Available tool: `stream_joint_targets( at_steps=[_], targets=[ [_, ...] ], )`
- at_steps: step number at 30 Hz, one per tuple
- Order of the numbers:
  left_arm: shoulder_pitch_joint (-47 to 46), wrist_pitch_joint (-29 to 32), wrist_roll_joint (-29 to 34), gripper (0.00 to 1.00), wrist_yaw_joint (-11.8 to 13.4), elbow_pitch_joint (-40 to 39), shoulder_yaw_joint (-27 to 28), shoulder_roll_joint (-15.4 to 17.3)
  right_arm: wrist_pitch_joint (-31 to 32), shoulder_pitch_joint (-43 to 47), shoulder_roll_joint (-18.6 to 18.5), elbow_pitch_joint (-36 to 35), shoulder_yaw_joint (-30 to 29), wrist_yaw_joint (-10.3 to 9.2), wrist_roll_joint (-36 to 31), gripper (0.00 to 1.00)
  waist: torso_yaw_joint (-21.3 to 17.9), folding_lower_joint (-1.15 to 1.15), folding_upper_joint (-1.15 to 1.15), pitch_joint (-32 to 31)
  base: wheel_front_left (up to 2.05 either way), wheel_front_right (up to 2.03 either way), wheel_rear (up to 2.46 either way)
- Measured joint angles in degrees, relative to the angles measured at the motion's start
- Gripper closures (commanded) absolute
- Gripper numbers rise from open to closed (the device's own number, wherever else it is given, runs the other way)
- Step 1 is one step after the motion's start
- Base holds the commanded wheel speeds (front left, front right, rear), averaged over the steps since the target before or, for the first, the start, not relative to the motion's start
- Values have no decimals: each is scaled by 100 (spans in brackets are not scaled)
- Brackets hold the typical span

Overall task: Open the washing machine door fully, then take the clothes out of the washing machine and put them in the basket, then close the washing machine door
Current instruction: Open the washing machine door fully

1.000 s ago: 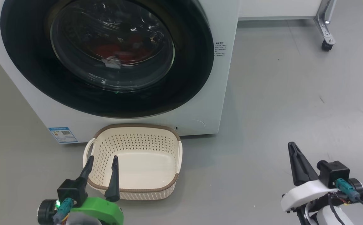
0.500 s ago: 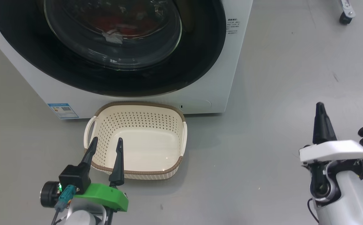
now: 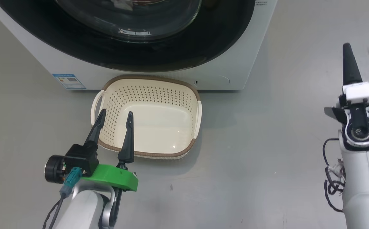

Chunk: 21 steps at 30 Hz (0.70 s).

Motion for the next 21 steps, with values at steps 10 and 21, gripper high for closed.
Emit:
stream_joint_targets(
  at_steps=[10,21],
  targets=[
    [-237,0,-2,0,0,-73,-45,-83,1055,-948,-145,199,-265,-13,1068,100,312,0,0,443,0,0,0],
    [-409,0,-19,0,-1,-176,-143,-120,1954,-1960,-522,420,-207,-363,1426,100,694,0,0,841,0,0,0]
  ],
)
